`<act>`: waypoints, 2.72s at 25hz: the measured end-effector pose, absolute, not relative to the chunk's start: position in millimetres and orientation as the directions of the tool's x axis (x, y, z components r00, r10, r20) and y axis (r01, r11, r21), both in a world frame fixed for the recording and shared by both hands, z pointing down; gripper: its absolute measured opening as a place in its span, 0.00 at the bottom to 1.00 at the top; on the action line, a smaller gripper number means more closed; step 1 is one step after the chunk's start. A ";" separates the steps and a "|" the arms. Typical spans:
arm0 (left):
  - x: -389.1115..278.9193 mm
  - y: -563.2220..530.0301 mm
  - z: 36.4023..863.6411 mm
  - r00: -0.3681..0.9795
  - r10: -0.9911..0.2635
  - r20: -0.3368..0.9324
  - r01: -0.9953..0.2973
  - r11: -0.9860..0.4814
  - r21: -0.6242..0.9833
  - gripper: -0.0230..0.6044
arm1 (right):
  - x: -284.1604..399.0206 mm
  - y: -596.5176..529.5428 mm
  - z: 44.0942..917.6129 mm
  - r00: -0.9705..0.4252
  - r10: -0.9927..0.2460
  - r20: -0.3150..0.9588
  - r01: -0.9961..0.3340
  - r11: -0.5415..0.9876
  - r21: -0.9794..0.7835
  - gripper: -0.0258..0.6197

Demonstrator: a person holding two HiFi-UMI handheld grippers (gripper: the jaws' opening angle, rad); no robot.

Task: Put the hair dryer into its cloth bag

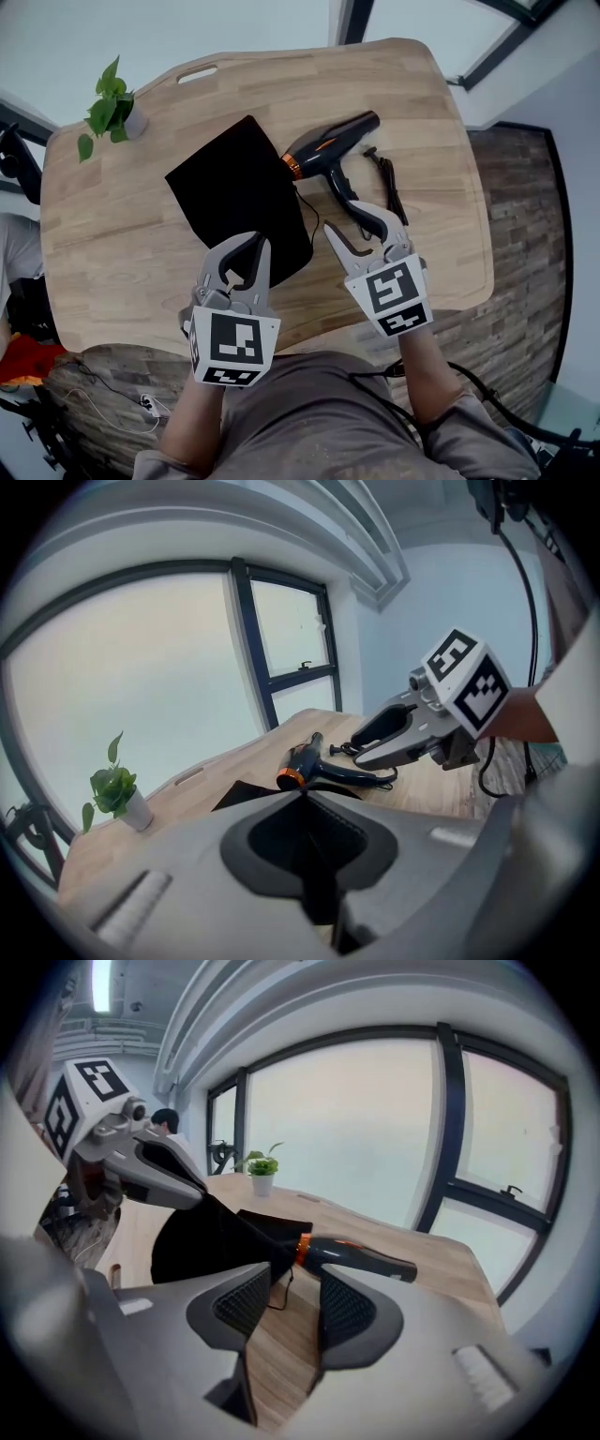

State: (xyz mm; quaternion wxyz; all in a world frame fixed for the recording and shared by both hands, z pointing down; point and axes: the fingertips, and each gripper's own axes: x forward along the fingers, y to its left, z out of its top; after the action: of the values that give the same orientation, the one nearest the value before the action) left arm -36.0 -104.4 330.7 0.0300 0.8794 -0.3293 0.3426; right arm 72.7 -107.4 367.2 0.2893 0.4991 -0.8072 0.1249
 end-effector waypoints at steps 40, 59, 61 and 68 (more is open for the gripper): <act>-71.5 -112.1 333.0 0.414 -0.697 0.585 -0.800 -0.586 -0.131 0.06 | 90.6 -128.8 391.3 -0.558 -0.520 0.647 -0.688 0.726 -0.009 0.40; -56.2 -105.1 332.0 0.373 -0.728 0.576 -0.796 -0.569 -0.204 0.06 | 62.2 55.5 371.1 -0.819 -0.032 0.573 -0.104 0.990 -0.095 0.40; -54.6 -101.6 335.9 0.372 -0.724 0.581 -0.798 -0.569 -0.199 0.06 | 58.7 75.7 372.1 -0.823 0.041 0.566 -0.021 0.995 -0.102 0.40; -49.7 -100.8 341.5 0.386 -0.718 0.579 -0.791 -0.581 -0.193 0.06 | 43.8 118.3 380.8 -0.799 0.241 0.552 0.191 0.970 -0.148 0.40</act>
State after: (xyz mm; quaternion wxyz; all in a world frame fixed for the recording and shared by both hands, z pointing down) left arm -49.7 -100.8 341.5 0.0574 0.8306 -0.4542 0.3170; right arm 43.8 118.3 380.8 0.2962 -0.1139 -0.9474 0.0425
